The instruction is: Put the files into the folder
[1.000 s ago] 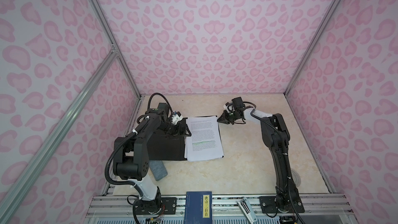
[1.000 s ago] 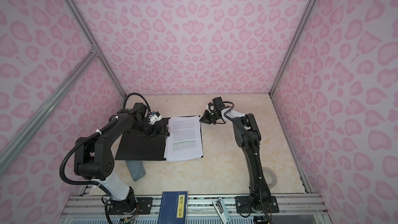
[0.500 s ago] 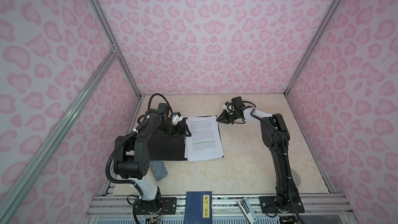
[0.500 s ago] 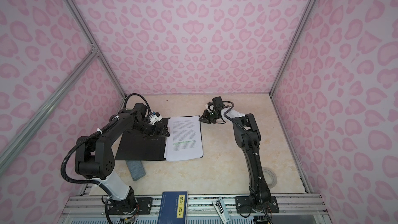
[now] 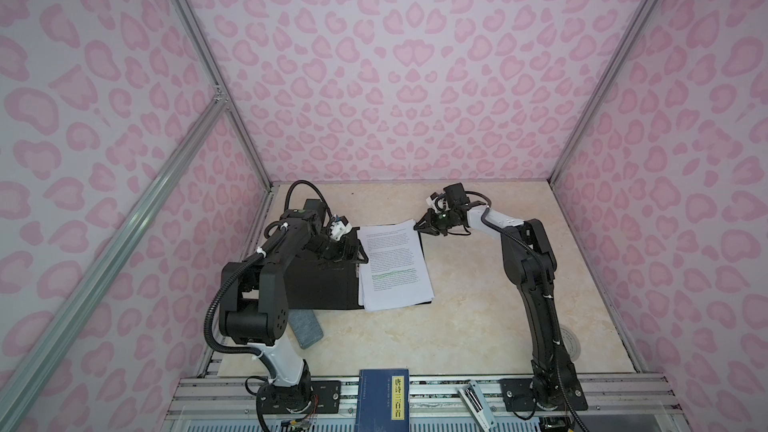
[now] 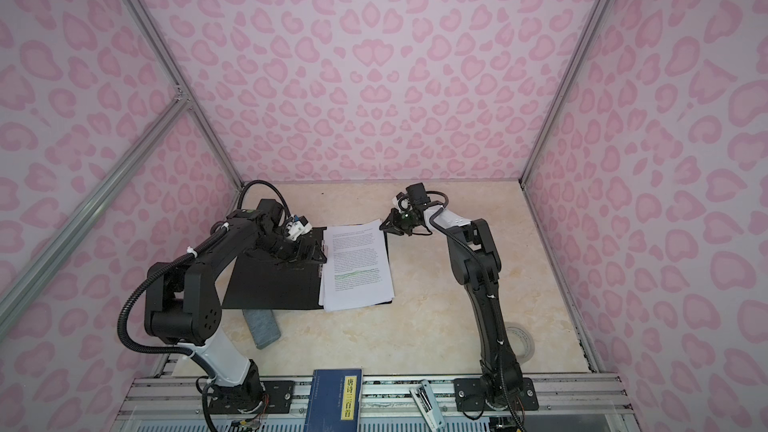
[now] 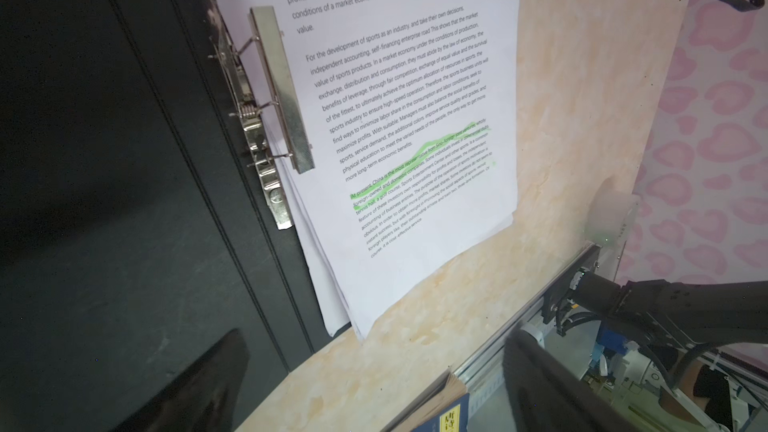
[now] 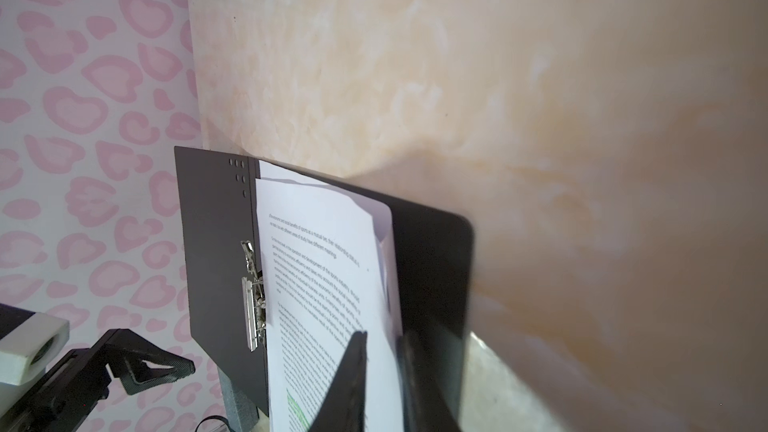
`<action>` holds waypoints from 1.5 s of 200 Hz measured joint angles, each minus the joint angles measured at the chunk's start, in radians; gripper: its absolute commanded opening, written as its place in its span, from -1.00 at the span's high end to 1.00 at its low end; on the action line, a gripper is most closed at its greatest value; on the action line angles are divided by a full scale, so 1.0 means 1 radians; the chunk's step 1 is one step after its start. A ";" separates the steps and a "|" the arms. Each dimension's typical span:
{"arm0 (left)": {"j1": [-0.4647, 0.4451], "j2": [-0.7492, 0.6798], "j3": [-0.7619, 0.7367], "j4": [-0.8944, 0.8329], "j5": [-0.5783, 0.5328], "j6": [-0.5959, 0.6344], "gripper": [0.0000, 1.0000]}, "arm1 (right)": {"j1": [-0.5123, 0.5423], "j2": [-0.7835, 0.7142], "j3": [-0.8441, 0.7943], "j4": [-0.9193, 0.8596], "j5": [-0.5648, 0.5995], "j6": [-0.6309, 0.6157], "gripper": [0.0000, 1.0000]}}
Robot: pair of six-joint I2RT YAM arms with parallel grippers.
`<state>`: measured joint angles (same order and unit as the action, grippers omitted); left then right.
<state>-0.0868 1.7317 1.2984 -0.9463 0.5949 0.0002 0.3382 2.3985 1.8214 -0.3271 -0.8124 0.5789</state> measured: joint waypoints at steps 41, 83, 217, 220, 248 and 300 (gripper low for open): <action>0.004 0.000 0.000 0.000 0.000 0.003 -0.98 | 0.004 0.005 0.011 -0.037 0.014 -0.022 0.50; 0.013 -0.002 0.004 -0.001 0.000 0.003 -0.97 | -0.001 -0.073 0.001 -0.098 0.083 -0.052 0.46; 0.014 -0.051 0.015 -0.002 0.011 0.007 -0.98 | 0.162 -0.650 -0.825 0.071 0.232 0.067 0.46; 0.014 -0.051 0.014 -0.001 0.011 0.008 -0.97 | 0.166 -0.657 -0.835 0.074 0.238 0.070 0.45; 0.014 -0.051 0.005 -0.002 0.011 0.011 -0.97 | 0.185 -0.701 -0.887 0.091 0.286 0.085 0.45; 0.014 -0.056 0.000 -0.002 0.011 0.015 -0.97 | 0.187 -0.700 -0.939 0.156 0.291 0.122 0.47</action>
<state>-0.0731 1.6760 1.2984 -0.9478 0.6060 0.0151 0.5255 1.6985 0.8822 -0.1707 -0.5217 0.7006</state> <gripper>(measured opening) 0.986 0.274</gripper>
